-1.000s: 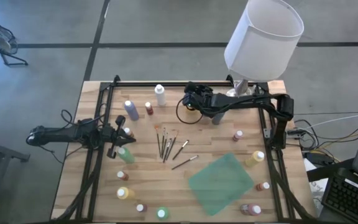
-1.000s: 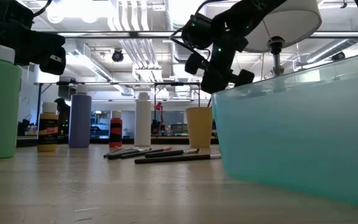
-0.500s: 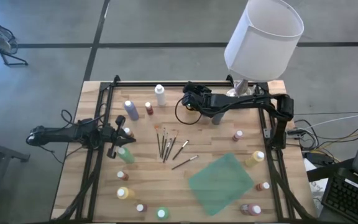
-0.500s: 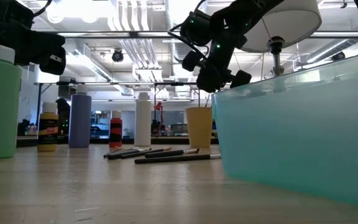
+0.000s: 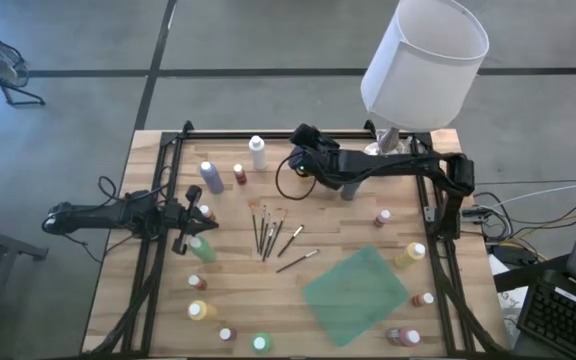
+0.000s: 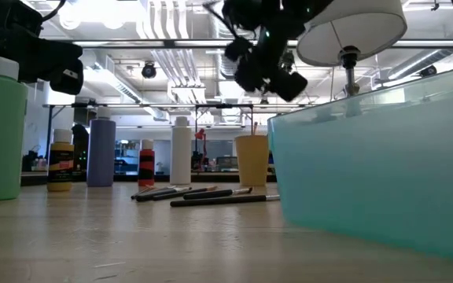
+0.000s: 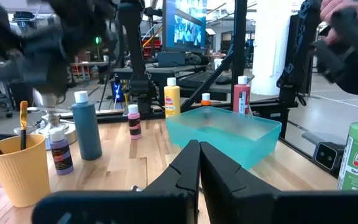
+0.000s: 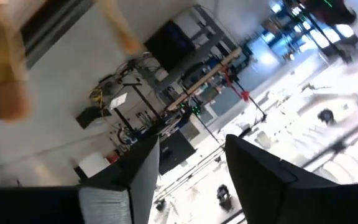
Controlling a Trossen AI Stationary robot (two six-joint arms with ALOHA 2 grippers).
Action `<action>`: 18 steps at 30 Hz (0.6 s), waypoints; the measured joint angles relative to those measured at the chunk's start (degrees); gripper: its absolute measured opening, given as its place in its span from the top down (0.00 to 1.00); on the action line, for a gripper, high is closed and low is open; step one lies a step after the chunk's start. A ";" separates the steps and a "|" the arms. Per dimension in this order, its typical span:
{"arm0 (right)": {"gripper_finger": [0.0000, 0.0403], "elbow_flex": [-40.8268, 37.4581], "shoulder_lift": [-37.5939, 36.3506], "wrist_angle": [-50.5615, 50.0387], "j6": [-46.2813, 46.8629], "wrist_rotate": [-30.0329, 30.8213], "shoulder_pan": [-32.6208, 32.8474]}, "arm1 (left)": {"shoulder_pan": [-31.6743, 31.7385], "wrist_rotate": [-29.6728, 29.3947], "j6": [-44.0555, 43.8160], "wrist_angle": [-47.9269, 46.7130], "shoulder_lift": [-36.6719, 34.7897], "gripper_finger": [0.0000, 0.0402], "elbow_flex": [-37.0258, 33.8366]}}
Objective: Pick & Place Paint Supplies
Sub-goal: Put the silver paintbrush into the yellow cup
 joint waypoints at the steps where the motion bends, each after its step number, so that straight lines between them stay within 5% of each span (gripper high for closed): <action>1: 0.53 1.23 0.00 0.02 0.28 0.58 0.50 | 0.01 -0.01 0.00 0.00 0.00 0.97 0.00; 18: 0.62 20.00 -0.28 -1.15 19.82 4.99 10.23 | 0.02 -0.01 -0.01 0.00 0.00 0.97 0.00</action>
